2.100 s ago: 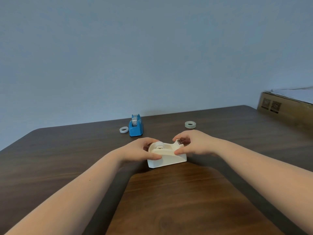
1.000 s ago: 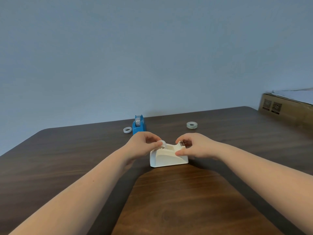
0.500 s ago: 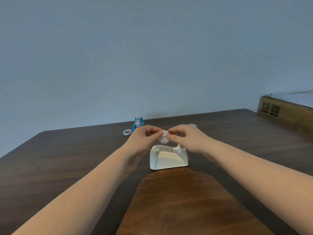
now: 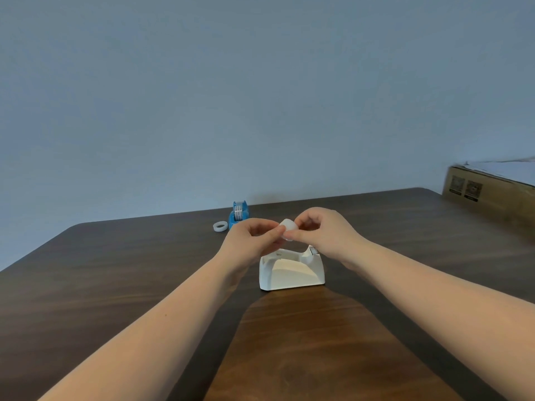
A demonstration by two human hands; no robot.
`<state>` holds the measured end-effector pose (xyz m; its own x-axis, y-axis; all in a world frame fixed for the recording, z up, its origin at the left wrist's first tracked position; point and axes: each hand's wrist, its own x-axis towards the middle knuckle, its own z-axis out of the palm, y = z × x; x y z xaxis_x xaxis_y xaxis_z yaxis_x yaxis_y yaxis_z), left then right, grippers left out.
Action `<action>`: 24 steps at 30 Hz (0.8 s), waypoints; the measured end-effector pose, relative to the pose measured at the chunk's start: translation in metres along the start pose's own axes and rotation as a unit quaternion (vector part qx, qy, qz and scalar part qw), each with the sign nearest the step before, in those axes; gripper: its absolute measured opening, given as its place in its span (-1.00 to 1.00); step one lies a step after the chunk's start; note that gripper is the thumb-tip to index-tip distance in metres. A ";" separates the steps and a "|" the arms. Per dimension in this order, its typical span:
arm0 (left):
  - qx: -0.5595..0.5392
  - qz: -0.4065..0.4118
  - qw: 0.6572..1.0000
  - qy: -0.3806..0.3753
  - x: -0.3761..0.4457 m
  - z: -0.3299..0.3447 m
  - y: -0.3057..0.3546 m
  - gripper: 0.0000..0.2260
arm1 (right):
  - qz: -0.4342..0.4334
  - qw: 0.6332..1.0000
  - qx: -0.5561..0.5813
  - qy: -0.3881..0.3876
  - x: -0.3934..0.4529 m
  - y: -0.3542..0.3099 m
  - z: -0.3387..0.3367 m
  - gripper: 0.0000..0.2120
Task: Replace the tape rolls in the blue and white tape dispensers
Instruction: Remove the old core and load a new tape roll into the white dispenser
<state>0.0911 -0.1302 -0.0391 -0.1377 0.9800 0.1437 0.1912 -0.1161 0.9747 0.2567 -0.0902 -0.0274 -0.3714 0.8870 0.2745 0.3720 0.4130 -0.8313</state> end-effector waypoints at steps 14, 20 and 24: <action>-0.160 -0.067 0.984 0.031 0.011 0.007 0.000 -0.73 | -0.022 0.998 -0.015 0.064 -0.003 0.003 0.003 -0.85; -0.128 -0.058 0.989 0.040 0.009 0.010 0.000 -0.79 | -0.036 0.997 -0.009 0.067 -0.005 0.006 0.002 -0.85; -0.084 -0.036 0.994 0.054 0.007 0.007 -0.002 -0.79 | -0.025 0.994 0.014 0.105 -0.003 0.012 -0.004 -0.85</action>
<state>0.0965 -0.1219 -0.0417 -0.2506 0.9647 0.0808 0.0142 -0.0798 0.9967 0.2652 -0.0870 -0.0360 -0.2024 0.8905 0.4074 0.3333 0.4539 -0.8264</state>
